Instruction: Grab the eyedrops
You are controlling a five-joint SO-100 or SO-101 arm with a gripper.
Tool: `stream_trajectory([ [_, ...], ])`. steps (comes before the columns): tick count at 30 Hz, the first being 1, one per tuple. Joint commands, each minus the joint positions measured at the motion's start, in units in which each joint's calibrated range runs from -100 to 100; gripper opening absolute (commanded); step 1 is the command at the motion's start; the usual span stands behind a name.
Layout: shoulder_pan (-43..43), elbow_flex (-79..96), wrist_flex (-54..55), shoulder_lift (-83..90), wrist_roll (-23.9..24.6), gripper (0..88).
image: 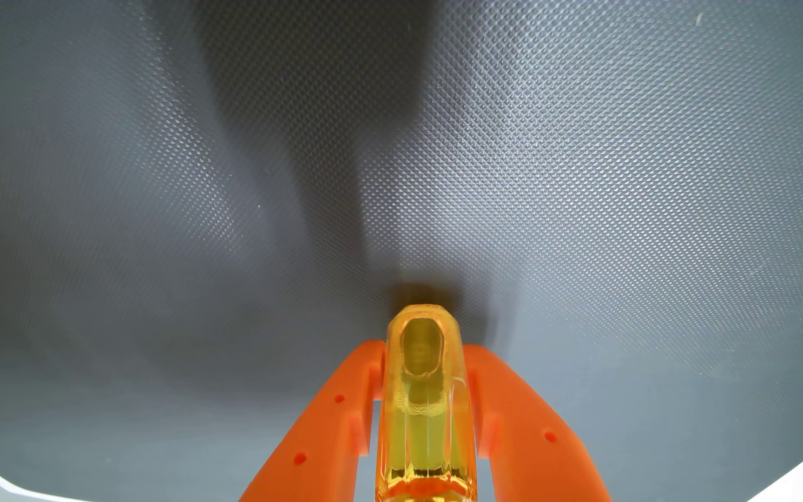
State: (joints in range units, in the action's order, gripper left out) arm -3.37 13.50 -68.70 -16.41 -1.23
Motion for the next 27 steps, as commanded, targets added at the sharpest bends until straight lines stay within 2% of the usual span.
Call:
stream_trajectory([
  [1, -0.4, -2.5, -0.5, 0.7, 0.2, 0.9],
  [5, -1.0, -3.7, -0.7, 1.2, 0.1, 0.9],
  [15, -1.1, -18.5, -12.3, 1.1, -0.4, 0.9],
  [27, -1.2, -27.7, -18.1, 1.2, -1.3, 0.9],
])
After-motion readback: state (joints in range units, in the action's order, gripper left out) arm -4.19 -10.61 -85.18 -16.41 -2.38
